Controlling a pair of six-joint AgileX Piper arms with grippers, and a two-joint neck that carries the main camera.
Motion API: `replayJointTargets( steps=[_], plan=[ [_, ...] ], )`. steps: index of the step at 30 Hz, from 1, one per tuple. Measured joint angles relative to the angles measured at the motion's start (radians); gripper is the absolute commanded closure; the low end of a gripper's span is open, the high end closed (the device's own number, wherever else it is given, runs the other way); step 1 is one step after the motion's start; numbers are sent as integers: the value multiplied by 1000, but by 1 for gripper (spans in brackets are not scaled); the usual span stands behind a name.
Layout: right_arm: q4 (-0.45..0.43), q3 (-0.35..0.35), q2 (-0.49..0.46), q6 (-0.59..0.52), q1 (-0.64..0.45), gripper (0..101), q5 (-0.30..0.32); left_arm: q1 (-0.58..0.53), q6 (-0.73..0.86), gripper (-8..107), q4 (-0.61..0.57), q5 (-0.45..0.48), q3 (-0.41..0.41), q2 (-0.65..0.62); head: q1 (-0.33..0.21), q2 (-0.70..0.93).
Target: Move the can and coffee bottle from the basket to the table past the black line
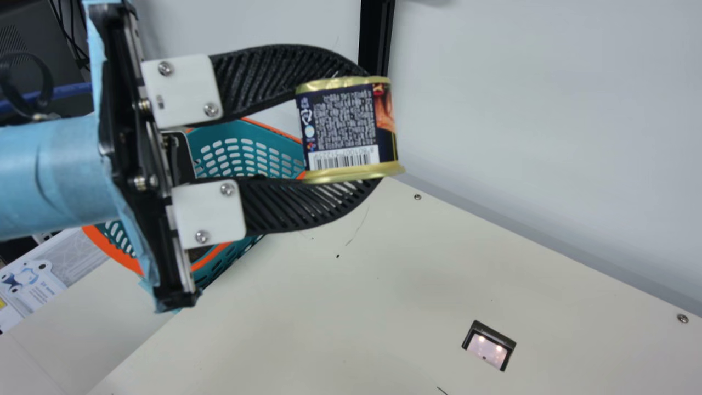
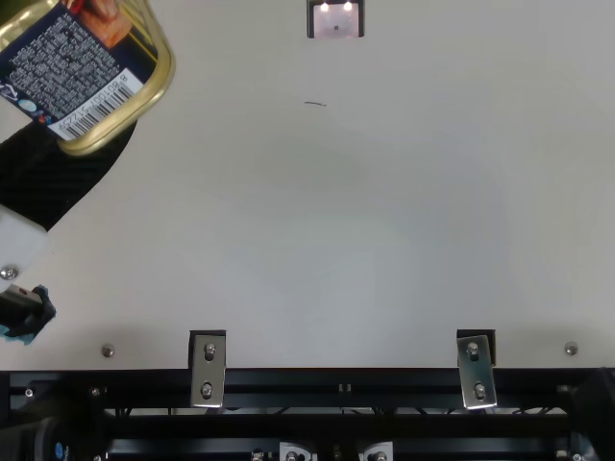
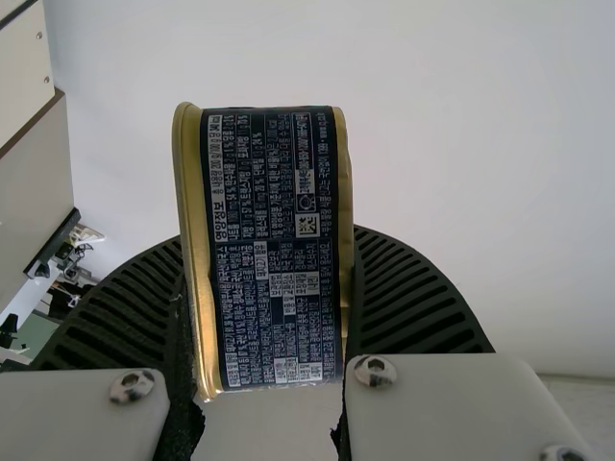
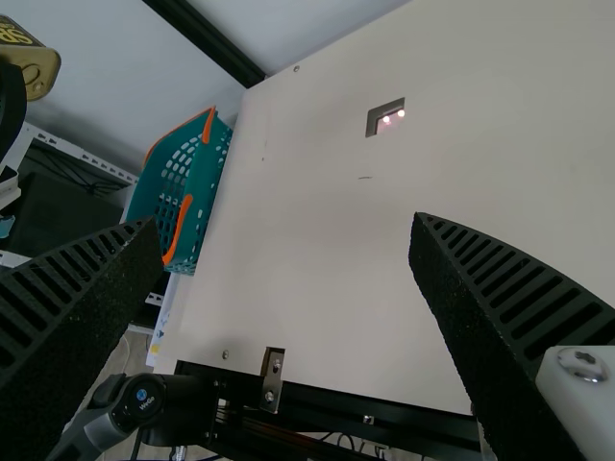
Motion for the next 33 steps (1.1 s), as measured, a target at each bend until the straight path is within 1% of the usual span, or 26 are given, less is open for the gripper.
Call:
replayJointTargets(
  steps=[3, 9, 14, 18, 22, 23, 26, 29, 30, 32, 33],
  plan=[
    [0, 0, 0, 0, 0, 0, 0, -4, 31, 89, 10, -11, 0, 8, 0, 0],
    [0, 0, 0, 0, 0, 0, 0, 26, 160, 89, 150, -46, -41, 75, 5, 0],
    [0, 0, 0, 0, 0, 0, 0, 61, 331, 89, 296, -72, -96, 163, 0, 0],
    [0, 0, 0, 0, 0, 0, 0, 55, 490, 89, 414, -117, -138, 232, 0, 0],
    [0, 0, 0, 0, 0, 0, 0, 32, 654, 89, 526, -184, -146, 268, 0, -5],
    [0, 0, 0, 0, 0, 0, 0, 31, 679, 89, 540, -191, -146, 268, 0, -15],
    [0, 0, 0, 0, 0, 0, 0, 31, 741, 89, 557, -200, -146, 268, 5, -97],
    [0, 0, 0, 0, 0, 0, 0, 31, 748, 89, 556, -198, -146, 268, 26, -210],
    [0, 0, 0, 0, 0, 0, 0, 31, 748, 89, 556, -198, -146, 268, 41, -256],
    [0, 0, 0, 0, 0, 0, 0, 31, 748, 89, 556, -198, -146, 268, 41, -322],
    [0, 0, 0, 0, 0, 0, 0, 31, 748, 89, 556, -198, -146, 268, 51, -358]
  ],
)
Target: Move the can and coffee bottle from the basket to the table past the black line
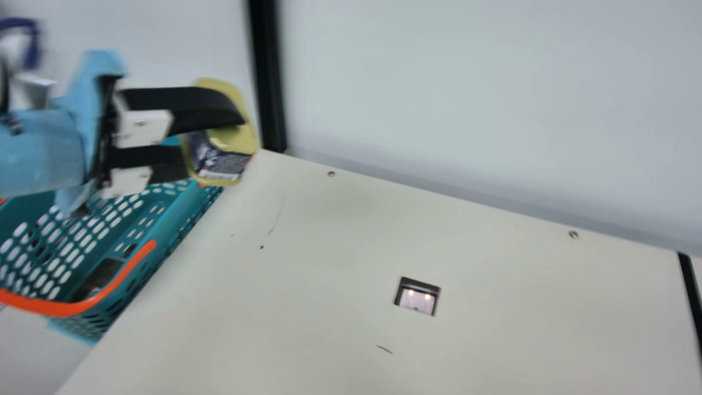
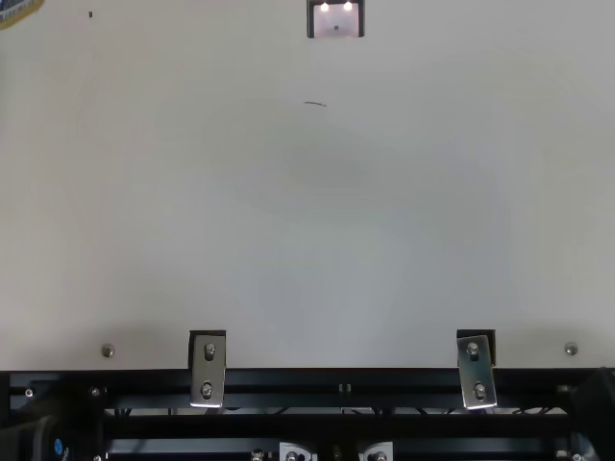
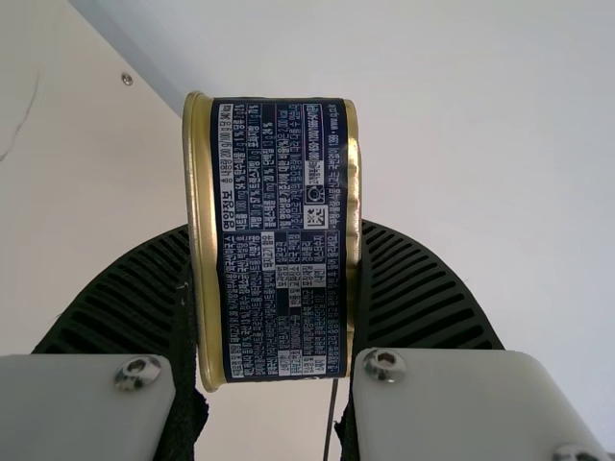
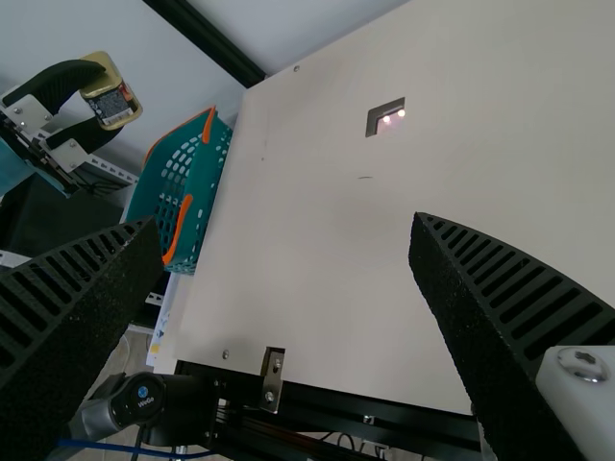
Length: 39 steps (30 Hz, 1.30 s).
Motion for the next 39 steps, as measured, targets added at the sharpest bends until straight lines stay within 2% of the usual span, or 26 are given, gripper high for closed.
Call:
replayJointTargets(
  steps=[4, 11, 12, 15, 32, 36, 39],
  plan=[
    [0, 0, 0, 0, 0, 0, 0, 0, 0, 89, 0, 0, 0, 0, 36, -123],
    [0, 0, 0, 0, 0, 0, 0, 0, 0, 89, 0, 0, 0, 0, 154, -230],
    [0, 0, 0, 0, 0, 0, 0, 0, 0, 89, 0, 0, 0, 0, 184, -235],
    [0, 0, 0, 0, 0, 0, 0, 0, 0, 89, 0, 0, 0, 0, 215, -256],
    [0, 0, 0, 0, 0, 0, 0, -2, 0, 89, 2, 0, -2, 1, 220, -256],
    [0, 0, 0, 0, 0, 0, 0, -41, 33, 89, 23, -38, 0, 5, 220, -256],
    [0, 0, 0, 0, 0, 0, 0, -99, 81, 89, 71, -104, 23, 6, 220, -256]
  ],
)
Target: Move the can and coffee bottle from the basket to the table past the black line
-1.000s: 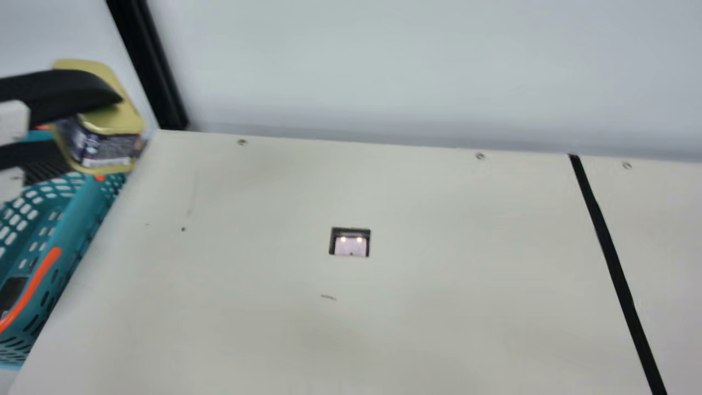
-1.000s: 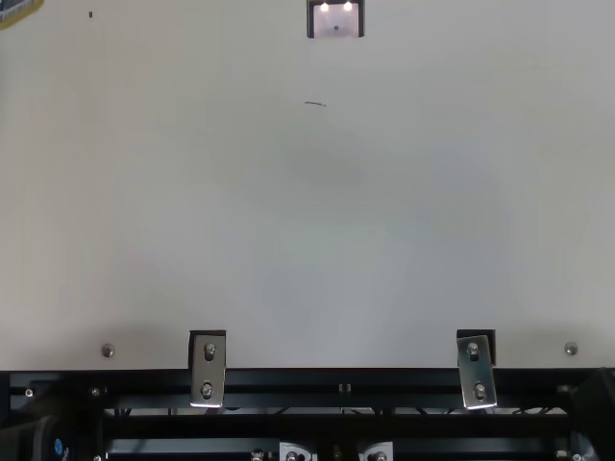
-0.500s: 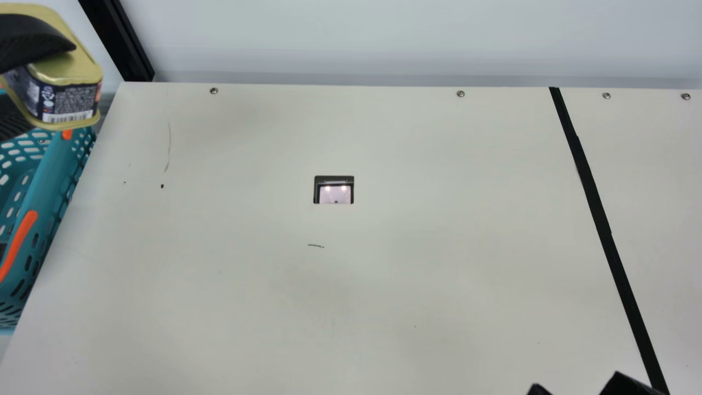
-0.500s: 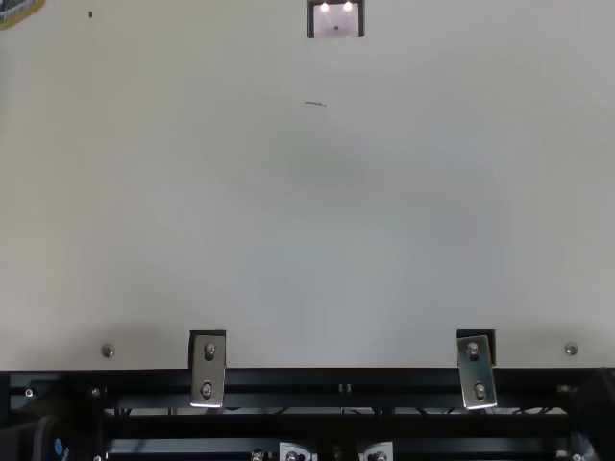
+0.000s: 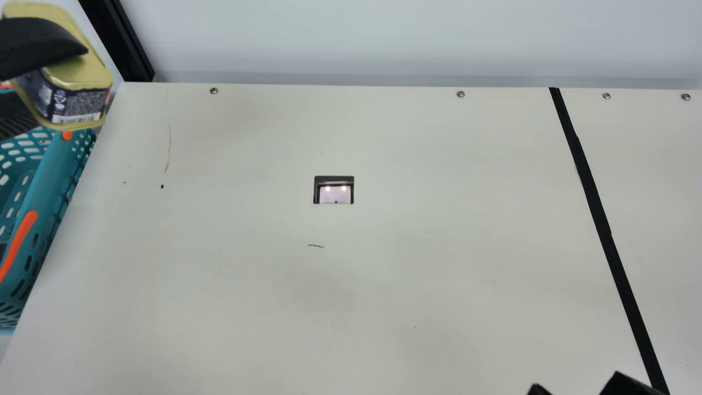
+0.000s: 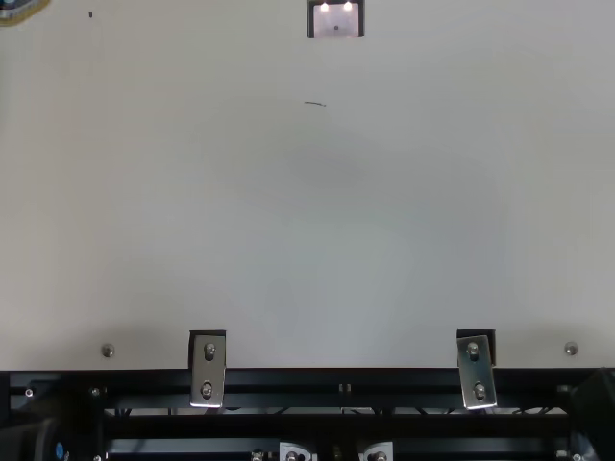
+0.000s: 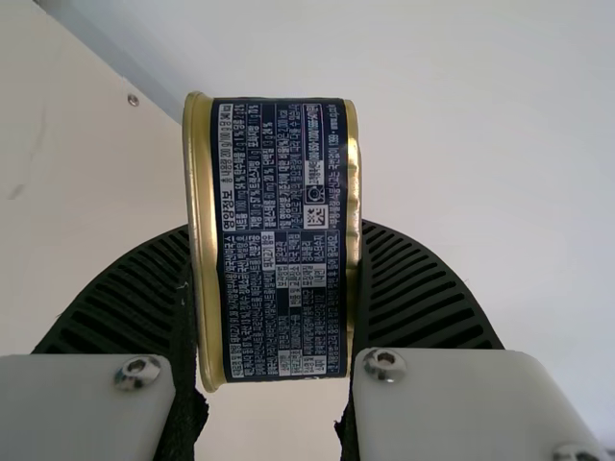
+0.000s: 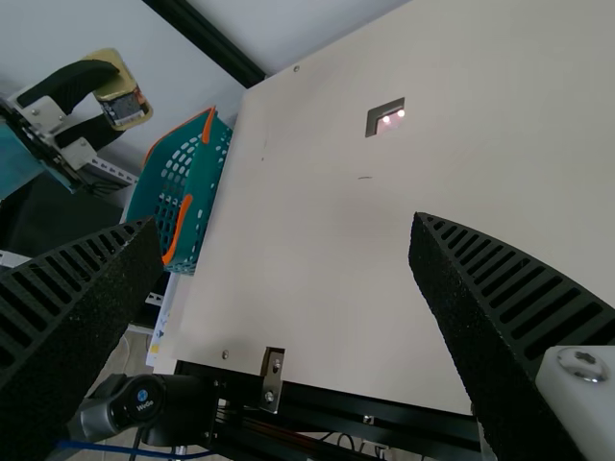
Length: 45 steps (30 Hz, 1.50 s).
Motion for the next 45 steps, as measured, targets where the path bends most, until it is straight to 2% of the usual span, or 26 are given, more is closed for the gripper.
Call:
replayJointTargets(
  steps=[10, 20, 28, 34, 45],
  plan=[
    [0, 0, 0, 0, 0, 0, 0, -260, 153, 89, 127, -284, 118, 40, 0, 0],
    [0, 0, 0, 0, 0, 0, 0, -520, 327, 89, 45, -537, 213, 94, 0, 0],
    [0, 0, 0, 0, 0, 0, 0, -667, 439, 89, -17, -621, 220, 122, 0, 0],
    [0, 0, 0, 0, 0, 0, 0, -757, 449, 89, 15, -697, 216, 148, 0, 0],
    [0, 0, 0, 0, 0, 0, 0, -767, 401, 89, 39, -712, 218, 155, 0, 0]
  ],
)
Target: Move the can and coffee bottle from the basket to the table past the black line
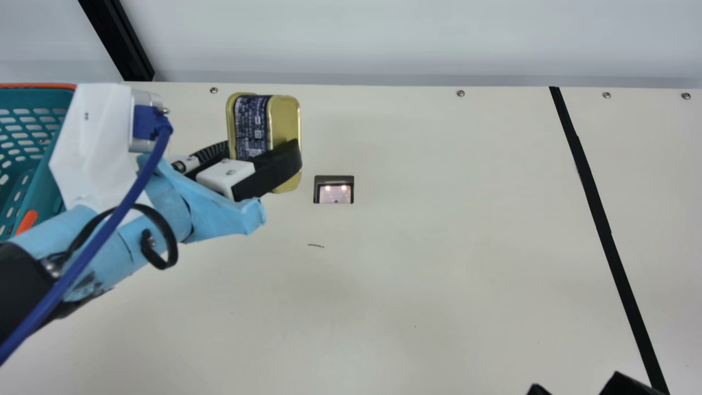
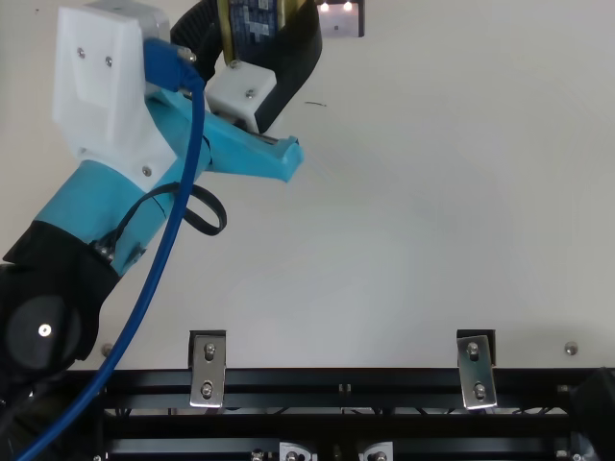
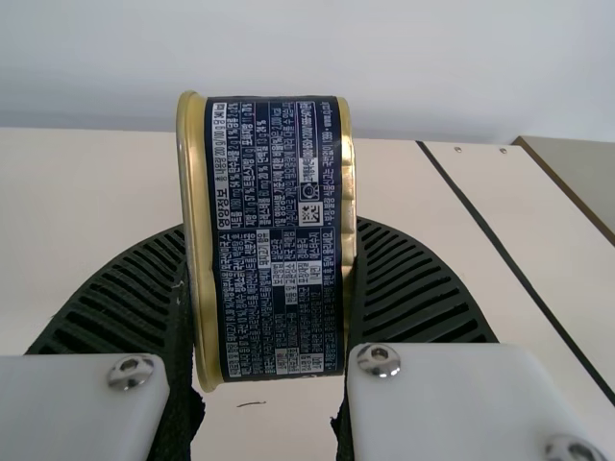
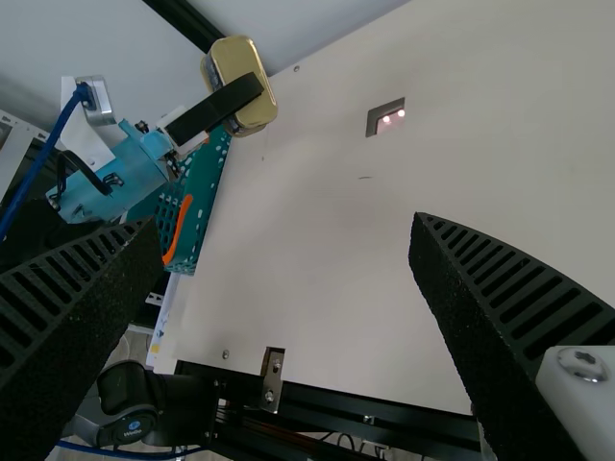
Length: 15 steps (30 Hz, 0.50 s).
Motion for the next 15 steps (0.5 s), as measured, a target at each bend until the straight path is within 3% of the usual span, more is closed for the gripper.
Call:
replayJointTargets(
  steps=[15],
  plan=[
    [0, 0, 0, 0, 0, 0, 0, -85, -72, 89, 265, -171, -1, 98, 0, 0]
  ],
)
